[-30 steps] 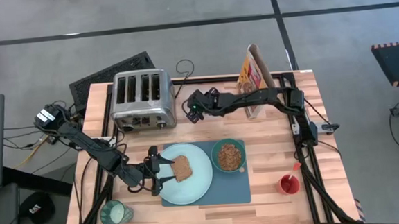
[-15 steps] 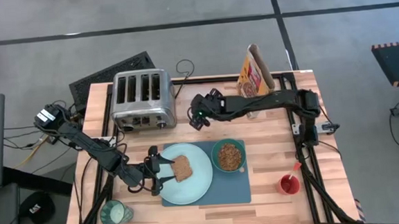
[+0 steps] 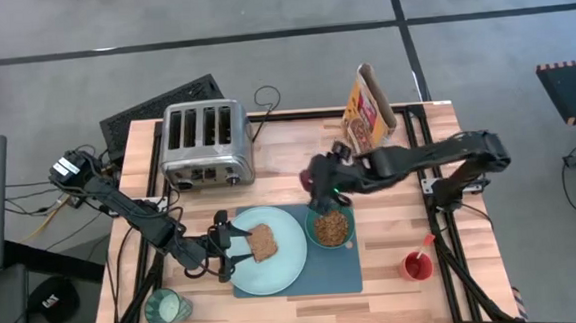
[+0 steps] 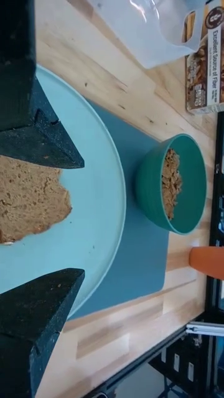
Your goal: Arrange a breakfast setting
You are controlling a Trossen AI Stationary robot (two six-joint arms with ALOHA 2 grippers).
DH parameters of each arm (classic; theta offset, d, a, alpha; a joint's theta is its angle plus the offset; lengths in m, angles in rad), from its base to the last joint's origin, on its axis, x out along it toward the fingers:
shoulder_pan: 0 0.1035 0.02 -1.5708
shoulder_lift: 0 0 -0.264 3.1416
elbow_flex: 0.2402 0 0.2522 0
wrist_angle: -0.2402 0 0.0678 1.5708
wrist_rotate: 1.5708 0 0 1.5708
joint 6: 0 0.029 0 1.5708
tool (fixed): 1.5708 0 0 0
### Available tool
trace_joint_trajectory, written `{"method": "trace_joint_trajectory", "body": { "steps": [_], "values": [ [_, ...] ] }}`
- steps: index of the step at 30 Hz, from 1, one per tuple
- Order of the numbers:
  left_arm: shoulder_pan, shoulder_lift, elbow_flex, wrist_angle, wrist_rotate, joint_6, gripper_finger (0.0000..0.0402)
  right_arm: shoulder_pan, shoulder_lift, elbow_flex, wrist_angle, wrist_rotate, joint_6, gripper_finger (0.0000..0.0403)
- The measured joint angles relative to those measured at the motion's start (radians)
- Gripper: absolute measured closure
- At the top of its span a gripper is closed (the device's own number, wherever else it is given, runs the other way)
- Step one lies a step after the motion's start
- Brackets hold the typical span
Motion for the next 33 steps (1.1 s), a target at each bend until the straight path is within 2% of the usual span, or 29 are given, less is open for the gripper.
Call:
{"method": "trace_joint_trajectory", "body": {
  "steps": [6,23,28,33],
  "values": [
    [0.0,0.0,0.0,0.01,-0.001,0.0,0.0141,0.11,-0.06,-0.033,-0.152,0.061,0.153,0.0127],
    [0.014,0.0,0.0,0.014,-0.005,0.003,0.0141,0.285,-0.368,-0.546,-0.141,0.077,0.616,0.0127],
    [0.018,0.0,0.0,0.014,-0.001,0.002,0.0141,0.311,-0.382,-0.637,-0.136,0.085,0.688,0.0127],
    [0.018,0.0,0.0,0.014,-0.001,0.001,0.0141,0.315,-0.382,-0.707,-0.069,0.104,0.693,0.0127]
  ]
}}
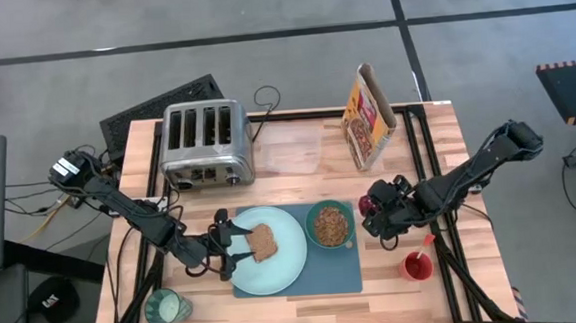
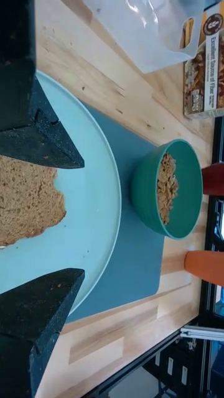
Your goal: Arrange a breakfast setting
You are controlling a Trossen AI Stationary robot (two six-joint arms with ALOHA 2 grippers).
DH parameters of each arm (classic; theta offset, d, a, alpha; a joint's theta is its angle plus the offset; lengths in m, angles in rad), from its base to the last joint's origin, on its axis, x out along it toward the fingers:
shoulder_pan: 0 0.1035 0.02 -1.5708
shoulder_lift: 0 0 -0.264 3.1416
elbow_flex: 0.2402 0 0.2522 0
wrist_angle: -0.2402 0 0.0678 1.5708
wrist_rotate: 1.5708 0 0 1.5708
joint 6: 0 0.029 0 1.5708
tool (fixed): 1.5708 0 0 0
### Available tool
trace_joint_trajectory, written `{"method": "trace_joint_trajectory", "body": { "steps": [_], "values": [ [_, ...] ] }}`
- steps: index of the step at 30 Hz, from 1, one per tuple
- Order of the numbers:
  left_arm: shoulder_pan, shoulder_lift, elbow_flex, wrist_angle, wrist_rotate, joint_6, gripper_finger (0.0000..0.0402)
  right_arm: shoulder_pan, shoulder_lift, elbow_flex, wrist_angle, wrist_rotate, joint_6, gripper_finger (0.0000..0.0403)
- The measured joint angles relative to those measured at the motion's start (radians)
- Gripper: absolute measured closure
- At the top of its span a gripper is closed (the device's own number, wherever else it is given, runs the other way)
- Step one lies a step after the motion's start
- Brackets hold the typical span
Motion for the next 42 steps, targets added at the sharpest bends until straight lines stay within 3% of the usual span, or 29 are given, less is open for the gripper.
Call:
{"method": "trace_joint_trajectory", "body": {
  "steps": [18,42],
  "values": [
    [0.0,0.0,0.0,0.002,-0.006,0.003,0.0141,0.005,0.003,-0.195,0.249,0.058,-0.058,0.0127],
    [0.0,0.0,0.0,0.003,-0.027,-0.001,0.0141,0.005,0.003,-0.199,0.283,0.062,-0.079,0.0127]
  ]
}}
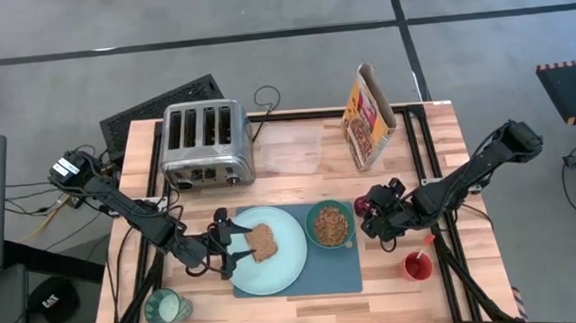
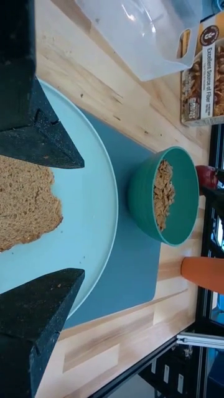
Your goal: Arrange a breakfast setting
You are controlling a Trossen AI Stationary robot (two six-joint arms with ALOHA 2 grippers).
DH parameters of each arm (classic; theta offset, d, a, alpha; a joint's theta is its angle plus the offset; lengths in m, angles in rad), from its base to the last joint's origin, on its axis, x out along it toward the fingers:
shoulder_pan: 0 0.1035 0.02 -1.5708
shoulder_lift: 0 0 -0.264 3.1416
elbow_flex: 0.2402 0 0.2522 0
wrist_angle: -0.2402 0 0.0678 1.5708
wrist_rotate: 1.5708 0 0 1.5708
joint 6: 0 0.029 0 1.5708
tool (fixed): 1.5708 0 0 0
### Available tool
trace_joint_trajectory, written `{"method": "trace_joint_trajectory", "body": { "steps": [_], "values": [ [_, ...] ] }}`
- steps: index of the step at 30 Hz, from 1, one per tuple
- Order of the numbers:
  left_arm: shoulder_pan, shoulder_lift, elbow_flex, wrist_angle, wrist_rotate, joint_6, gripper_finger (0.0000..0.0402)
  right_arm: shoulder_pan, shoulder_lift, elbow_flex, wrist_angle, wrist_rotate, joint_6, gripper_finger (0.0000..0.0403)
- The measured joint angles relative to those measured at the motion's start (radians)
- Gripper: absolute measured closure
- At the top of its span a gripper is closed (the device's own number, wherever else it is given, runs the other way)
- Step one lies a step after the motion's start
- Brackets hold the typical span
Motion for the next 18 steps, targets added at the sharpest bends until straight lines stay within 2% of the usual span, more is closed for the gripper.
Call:
{"method": "trace_joint_trajectory", "body": {
  "steps": [14,18],
  "values": [
    [0.0,0.0,0.0,0.0,0.001,-0.003,0.0141,0.0,-0.024,0.002,-0.006,-0.011,-0.008,0.0127],
    [0.0,0.0,0.0,0.0,0.001,-0.004,0.0141,-0.002,-0.037,0.053,-0.093,-0.009,-0.012,0.0127]
  ]
}}
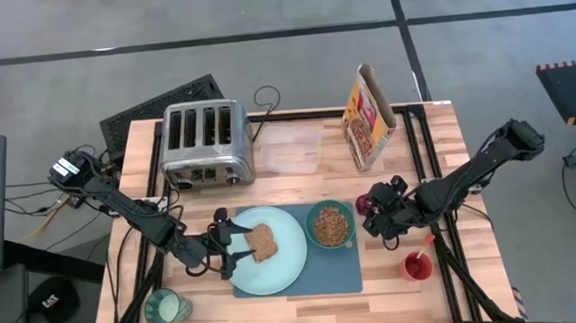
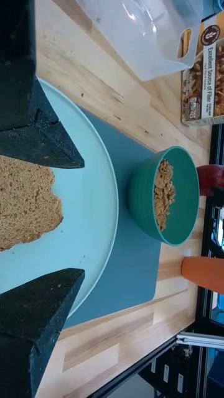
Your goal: Arrange a breakfast setting
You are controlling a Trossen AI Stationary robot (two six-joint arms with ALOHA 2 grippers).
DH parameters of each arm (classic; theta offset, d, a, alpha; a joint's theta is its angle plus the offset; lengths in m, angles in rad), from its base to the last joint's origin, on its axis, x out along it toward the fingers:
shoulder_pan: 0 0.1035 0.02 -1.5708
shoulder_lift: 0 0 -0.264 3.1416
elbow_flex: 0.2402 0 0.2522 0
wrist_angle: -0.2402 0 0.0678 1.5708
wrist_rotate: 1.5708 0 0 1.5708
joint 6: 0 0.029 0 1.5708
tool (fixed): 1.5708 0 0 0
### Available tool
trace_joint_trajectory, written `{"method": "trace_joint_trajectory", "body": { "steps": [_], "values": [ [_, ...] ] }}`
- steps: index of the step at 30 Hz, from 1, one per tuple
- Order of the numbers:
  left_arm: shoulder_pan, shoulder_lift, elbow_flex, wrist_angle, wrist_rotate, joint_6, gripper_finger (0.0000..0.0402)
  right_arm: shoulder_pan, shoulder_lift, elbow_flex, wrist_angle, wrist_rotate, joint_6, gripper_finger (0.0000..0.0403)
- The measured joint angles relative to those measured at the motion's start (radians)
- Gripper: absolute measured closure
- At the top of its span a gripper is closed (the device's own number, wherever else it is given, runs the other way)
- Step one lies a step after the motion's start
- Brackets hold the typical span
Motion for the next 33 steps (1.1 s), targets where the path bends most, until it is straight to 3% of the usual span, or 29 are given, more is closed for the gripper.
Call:
{"method": "trace_joint_trajectory", "body": {
  "steps": [3,7,13,19,25,33],
  "values": [
    [0.0,0.0,0.0,0.0,0.0,0.0,0.0141,-0.018,0.001,0.065,-0.049,0.015,-0.041,0.0127],
    [0.0,0.0,0.0,0.0,-0.003,0.004,0.0141,-0.07,0.018,0.143,0.015,0.025,-0.183,0.0127],
    [0.0,0.0,0.0,0.0,-0.002,0.002,0.0141,-0.174,0.058,0.192,0.254,0.012,-0.446,0.0127],
    [0.0,0.0,0.0,0.0,-0.001,0.002,0.0141,-0.257,0.172,0.26,0.456,-0.09,-0.633,0.0127],
    [0.0,0.0,0.0,0.0,-0.001,0.001,0.0141,-0.307,0.368,0.448,0.43,-0.15,-0.695,0.0127],
    [0.0,0.0,0.0,-0.003,0.001,-0.023,0.0141,-0.375,0.583,0.633,0.324,-0.259,-0.648,0.0127]
  ]
}}
